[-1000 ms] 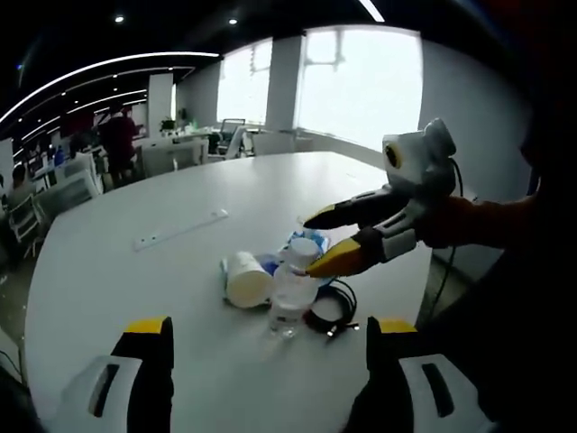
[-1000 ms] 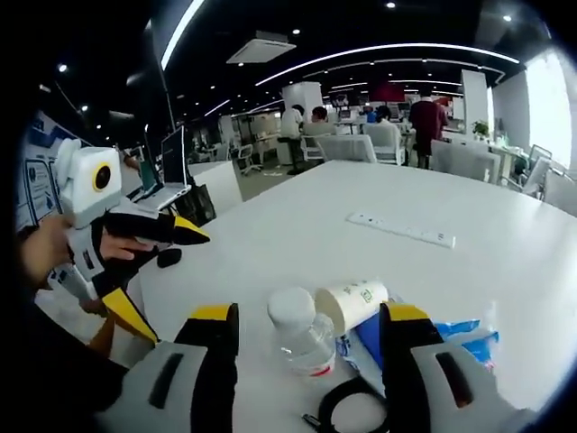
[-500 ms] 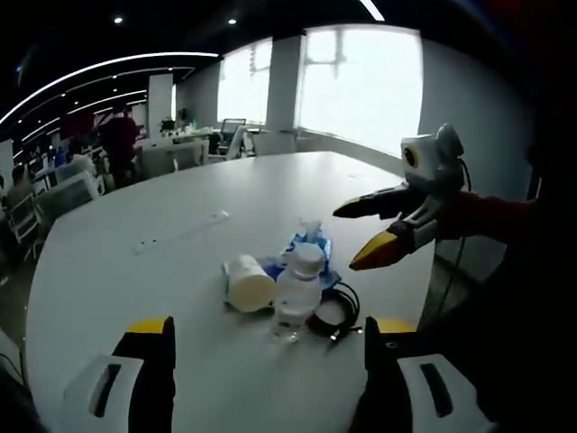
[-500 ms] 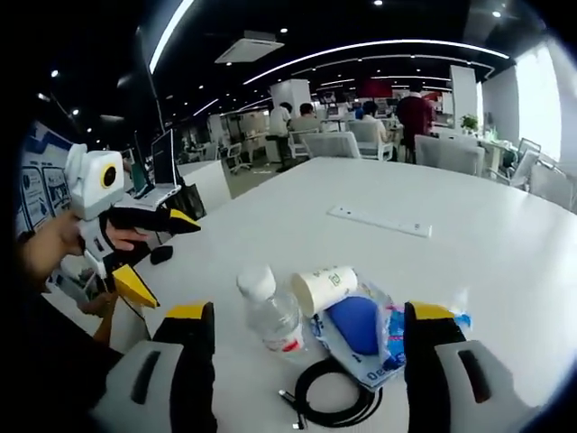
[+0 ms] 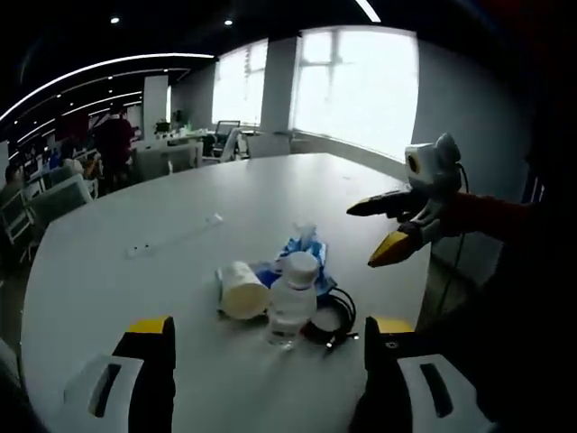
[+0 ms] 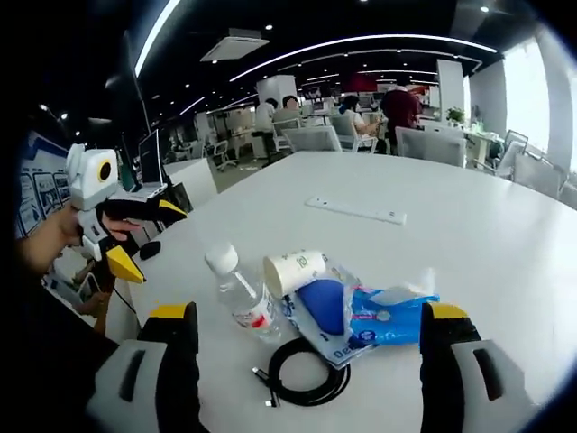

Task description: Arrange the tabletop items into an orderly group along one side of the table until the central work area is clear of visible clutter.

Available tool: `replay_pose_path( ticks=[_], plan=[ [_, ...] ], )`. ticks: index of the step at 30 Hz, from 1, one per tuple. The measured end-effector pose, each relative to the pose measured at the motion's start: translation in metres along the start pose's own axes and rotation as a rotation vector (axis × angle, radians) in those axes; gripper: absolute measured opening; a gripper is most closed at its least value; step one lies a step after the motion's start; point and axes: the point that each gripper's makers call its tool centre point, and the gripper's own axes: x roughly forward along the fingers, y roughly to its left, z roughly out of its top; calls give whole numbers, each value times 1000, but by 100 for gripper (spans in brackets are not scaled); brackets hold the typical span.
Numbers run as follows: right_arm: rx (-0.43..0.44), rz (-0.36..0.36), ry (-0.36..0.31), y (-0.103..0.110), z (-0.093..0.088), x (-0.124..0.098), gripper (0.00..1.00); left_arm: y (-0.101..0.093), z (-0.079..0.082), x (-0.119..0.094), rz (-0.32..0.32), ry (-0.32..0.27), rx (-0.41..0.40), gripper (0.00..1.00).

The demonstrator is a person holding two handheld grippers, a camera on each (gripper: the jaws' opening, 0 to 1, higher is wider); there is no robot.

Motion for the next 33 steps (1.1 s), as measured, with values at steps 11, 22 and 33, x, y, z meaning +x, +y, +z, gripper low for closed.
replay_pose_path(
  ticks=[11,22,33],
  plan=[
    [40,-50,-11,-18,-6,-7,100,-9,12,21,-46,-8,33,81],
    [89,-79,0,-27,-19,-11,98,-16,16,42,-98,-20,21,69],
    [123,-93,13,-30,-31,-15,96,-26,24,59,-130,-40,26,58]
  ],
)
